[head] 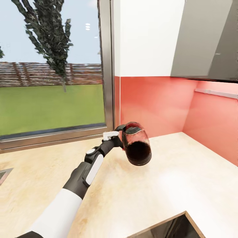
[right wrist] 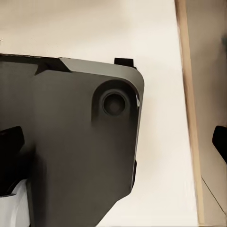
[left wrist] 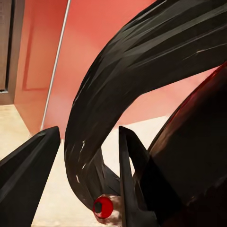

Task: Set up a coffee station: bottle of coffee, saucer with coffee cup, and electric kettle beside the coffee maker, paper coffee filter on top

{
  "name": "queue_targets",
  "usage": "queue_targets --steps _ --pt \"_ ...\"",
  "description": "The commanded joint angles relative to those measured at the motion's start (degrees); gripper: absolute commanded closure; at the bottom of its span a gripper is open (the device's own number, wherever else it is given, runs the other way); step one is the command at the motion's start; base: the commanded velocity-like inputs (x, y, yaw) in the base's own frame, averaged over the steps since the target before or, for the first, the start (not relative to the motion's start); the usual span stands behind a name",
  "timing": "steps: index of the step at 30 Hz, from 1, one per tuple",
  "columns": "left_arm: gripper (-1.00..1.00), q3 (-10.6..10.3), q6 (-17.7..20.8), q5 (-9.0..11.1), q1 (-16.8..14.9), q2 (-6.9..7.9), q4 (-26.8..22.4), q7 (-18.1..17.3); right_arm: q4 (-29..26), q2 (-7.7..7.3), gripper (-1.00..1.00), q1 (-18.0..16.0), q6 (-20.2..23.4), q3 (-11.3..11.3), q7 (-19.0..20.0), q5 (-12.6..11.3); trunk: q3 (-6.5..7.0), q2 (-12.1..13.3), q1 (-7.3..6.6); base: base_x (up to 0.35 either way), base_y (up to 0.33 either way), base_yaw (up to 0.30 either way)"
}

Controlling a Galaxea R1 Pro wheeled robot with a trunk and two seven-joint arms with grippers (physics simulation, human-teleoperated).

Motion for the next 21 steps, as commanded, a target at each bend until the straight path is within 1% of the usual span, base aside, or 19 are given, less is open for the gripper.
queue_targets --steps 1,3,4,6,7,8,9,10,11,14,17,19,20,21 --pt "1.00 0.08 0.25 0.40 0.14 -0.01 -0.10 -0.09 -0.04 -0.04 -1.00 -0.03 -0.02 0.42 0.08 -0.18 -0.08 -0.08 -0.01 -0.278 0.074 0.000" --pt "1.00 0.12 0.15 0.38 0.85 -0.01 -0.27 -0.11 -0.07 -0.07 -1.00 -0.03 -0.03 0.39 0.07 -0.18 -0.08 -0.08 -0.01 -0.310 0.090 0.000" --pt "1.00 0.27 -0.18 0.35 2.65 -0.01 -1.05 -0.11 -0.08 -0.10 -1.00 -0.01 -0.08 0.33 0.05 -0.22 -0.08 -0.08 -0.01 -0.324 0.100 0.000" --pt "1.00 0.25 -0.23 0.38 4.00 0.81 -2.50 -0.10 -0.12 -0.23 -1.00 -0.03 -0.10 0.25 0.05 -0.25 -0.08 -0.08 -0.01 -0.325 0.101 0.000" --pt "1.00 0.27 -0.24 0.38 5.84 1.58 -4.87 -0.02 -0.16 -0.42 -1.00 -0.03 -0.46 0.23 0.06 -0.25 -0.08 -0.08 -0.01 -0.326 0.101 0.000" --pt "1.00 3.09 -0.56 0.34 10.85 2.87 -10.24 -0.12 -0.10 -0.44 -1.00 -0.04 -5.59 0.46 0.07 -0.25 -0.08 -0.08 -0.01 -0.326 0.103 0.161" --pt "1.00 5.13 -0.60 0.35 13.46 3.38 -13.18 -0.44 -0.09 -0.43 -1.00 -0.04 -6.34 0.51 0.01 -0.25 -0.08 -0.08 -0.01 -0.326 0.103 0.238" --pt "1.00 5.96 -0.60 0.33 15.22 3.68 -15.20 -0.50 -0.09 -0.43 -1.00 -0.04 -6.52 0.53 -0.01 -0.24 -0.08 -0.08 -0.01 -0.326 0.103 0.256" --pt "1.00 6.30 -0.61 0.32 16.40 3.92 -16.40 -0.52 -0.08 -0.43 -1.00 -0.02 -6.59 0.54 -0.01 -0.21 -0.08 -0.08 -0.01 -0.326 0.103 0.263" --pt "1.00 6.77 -0.61 0.22 19.88 4.63 -19.56 -0.34 -0.08 -0.43 -1.00 -0.03 -6.72 0.55 -0.02 -0.20 -0.08 -0.08 -0.01 -0.326 0.103 0.270" --pt "1.00 7.37 -0.61 -0.06 21.48 5.22 -20.46 -0.20 -0.08 -0.32 -1.00 -0.03 -6.78 0.56 -0.02 -0.21 -0.08 -0.08 -0.01 -0.326 0.103 0.274" --pt "1.00 9.30 -0.17 -0.04 22.00 6.73 -21.82 -0.32 -0.08 -0.27 -1.00 -0.04 -6.79 0.56 -0.02 -0.22 -0.04 -0.08 -0.01 -0.326 0.103 0.275" --pt "1.00 9.94 0.02 0.02 22.08 7.18 -22.26 -0.34 -0.08 -0.26 -1.00 -0.04 -6.79 0.56 -0.02 -0.22 -0.02 -0.08 -0.01 -0.326 0.103 0.275" --pt "1.00 11.10 0.22 0.23 22.16 8.03 -22.72 -0.46 -0.08 -0.25 -1.00 -0.04 -6.79 0.56 -0.02 -0.24 0.00 -0.08 -0.01 -0.326 0.103 0.275"
